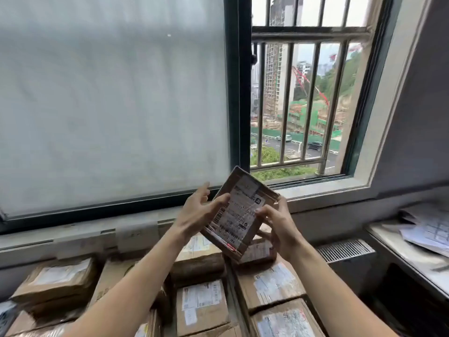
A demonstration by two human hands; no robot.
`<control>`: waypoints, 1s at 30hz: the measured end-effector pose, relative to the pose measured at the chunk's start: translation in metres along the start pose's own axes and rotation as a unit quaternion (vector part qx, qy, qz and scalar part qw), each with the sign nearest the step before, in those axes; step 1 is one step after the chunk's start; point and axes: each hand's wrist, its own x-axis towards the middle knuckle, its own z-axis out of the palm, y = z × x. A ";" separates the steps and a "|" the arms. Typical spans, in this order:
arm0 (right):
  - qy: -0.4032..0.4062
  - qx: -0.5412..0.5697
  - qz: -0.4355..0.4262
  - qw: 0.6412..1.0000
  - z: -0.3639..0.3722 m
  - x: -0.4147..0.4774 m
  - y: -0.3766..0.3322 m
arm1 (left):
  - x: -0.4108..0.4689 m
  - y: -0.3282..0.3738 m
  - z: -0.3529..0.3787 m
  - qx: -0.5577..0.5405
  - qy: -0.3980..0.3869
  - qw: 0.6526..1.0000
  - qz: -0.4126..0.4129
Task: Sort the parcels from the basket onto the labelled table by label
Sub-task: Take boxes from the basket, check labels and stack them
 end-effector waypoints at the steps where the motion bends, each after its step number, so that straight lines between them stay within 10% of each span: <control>1: 0.022 0.043 0.030 0.998 -0.001 0.006 0.016 | -0.001 -0.011 0.003 0.009 0.040 0.999 -0.036; 6: 0.081 0.164 0.181 0.966 0.010 0.018 0.101 | -0.027 -0.079 0.016 -0.053 0.166 0.964 -0.199; 12: 0.125 0.108 0.302 0.939 0.046 -0.006 0.183 | -0.063 -0.184 0.031 -0.158 0.141 0.913 -0.348; 30: 0.204 -0.049 0.336 0.918 0.106 0.013 0.255 | -0.025 -0.293 0.029 -0.124 0.151 0.907 -0.372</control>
